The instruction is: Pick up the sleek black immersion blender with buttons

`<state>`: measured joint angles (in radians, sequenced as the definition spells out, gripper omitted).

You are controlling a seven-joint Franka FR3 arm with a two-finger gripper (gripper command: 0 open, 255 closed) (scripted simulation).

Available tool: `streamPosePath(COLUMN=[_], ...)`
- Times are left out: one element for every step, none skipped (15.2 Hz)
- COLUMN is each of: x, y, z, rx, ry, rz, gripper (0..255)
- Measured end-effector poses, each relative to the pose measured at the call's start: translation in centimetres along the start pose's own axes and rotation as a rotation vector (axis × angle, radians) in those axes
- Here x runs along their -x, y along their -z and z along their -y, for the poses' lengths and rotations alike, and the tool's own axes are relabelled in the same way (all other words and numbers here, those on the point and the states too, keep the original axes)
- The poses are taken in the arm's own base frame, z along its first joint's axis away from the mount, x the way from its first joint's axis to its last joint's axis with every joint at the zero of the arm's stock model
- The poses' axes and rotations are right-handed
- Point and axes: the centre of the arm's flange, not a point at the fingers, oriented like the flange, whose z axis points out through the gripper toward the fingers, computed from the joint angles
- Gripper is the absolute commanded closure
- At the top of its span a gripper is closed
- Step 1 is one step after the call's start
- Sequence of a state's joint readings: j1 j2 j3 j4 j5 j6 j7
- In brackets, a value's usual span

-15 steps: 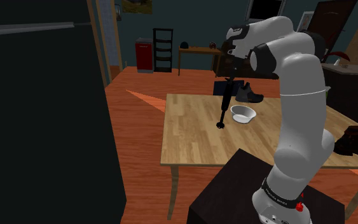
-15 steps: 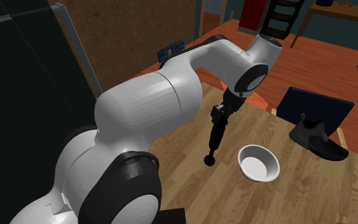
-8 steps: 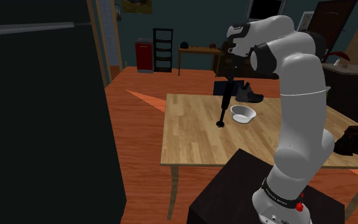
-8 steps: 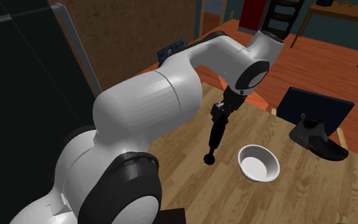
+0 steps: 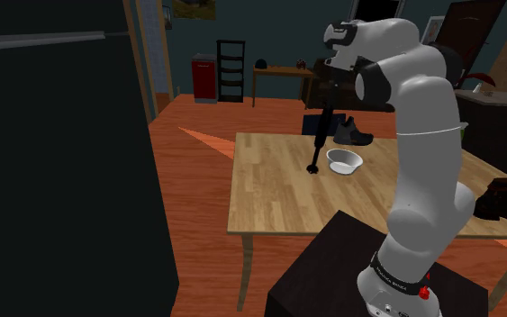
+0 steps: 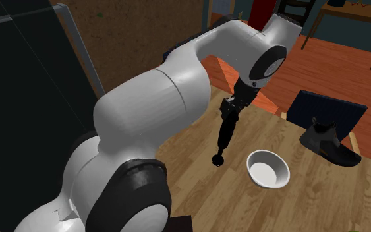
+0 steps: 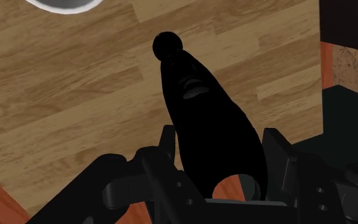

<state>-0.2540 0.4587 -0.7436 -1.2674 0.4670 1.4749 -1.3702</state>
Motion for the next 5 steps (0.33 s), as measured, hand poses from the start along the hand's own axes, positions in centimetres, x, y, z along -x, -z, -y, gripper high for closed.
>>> streamPosePath(x=[0.0, 0.0, 0.0, -0.1, -0.2], y=[0.5, 1.1, 1.7, 2.2, 2.5], z=[0.1, 0.1, 0.2, 0.3, 0.4], rx=[0.0, 0.0, 0.0, 0.0, 0.0], ry=[0.0, 0.0, 0.0, 0.0, 0.0], rz=[0.0, 0.0, 0.0, 0.0, 0.0], gripper=[255, 255, 255, 255, 255])
